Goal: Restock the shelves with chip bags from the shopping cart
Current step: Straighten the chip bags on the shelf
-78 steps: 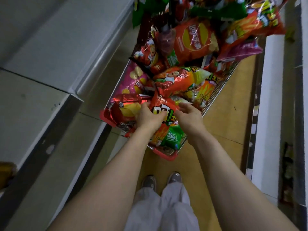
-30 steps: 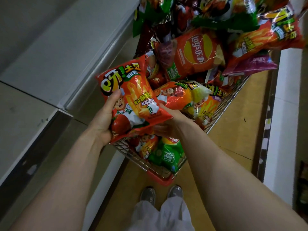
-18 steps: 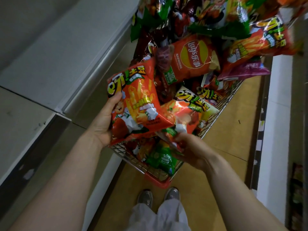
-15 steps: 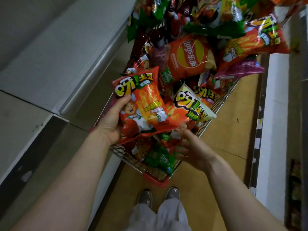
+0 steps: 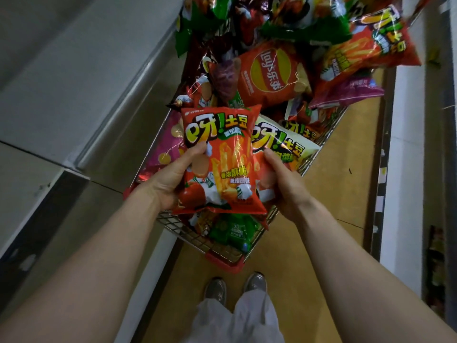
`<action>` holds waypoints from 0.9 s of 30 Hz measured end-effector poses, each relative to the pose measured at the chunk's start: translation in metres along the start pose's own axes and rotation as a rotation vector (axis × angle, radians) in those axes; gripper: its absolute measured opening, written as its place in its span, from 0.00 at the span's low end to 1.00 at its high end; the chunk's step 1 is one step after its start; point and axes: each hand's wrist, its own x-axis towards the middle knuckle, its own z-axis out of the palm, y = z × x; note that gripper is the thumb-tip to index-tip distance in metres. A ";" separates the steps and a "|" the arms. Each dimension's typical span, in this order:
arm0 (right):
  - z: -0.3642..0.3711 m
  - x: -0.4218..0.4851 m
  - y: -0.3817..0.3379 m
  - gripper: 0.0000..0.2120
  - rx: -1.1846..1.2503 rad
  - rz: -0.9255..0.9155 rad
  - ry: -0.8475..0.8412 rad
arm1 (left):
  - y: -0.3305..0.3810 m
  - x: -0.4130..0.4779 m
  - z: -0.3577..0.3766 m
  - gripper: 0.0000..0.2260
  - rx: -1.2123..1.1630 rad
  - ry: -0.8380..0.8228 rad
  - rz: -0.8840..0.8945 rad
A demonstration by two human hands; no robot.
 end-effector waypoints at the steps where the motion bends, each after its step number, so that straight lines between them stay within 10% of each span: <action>1: 0.003 -0.001 -0.002 0.41 -0.019 -0.010 -0.023 | -0.001 0.001 0.001 0.35 0.001 -0.011 -0.009; 14: -0.007 -0.026 -0.035 0.35 -0.031 -0.218 0.113 | 0.027 0.002 0.028 0.40 -0.144 -0.086 0.151; 27: -0.020 -0.146 -0.103 0.30 -0.054 -0.529 0.288 | 0.097 -0.049 0.101 0.14 0.162 -0.287 0.229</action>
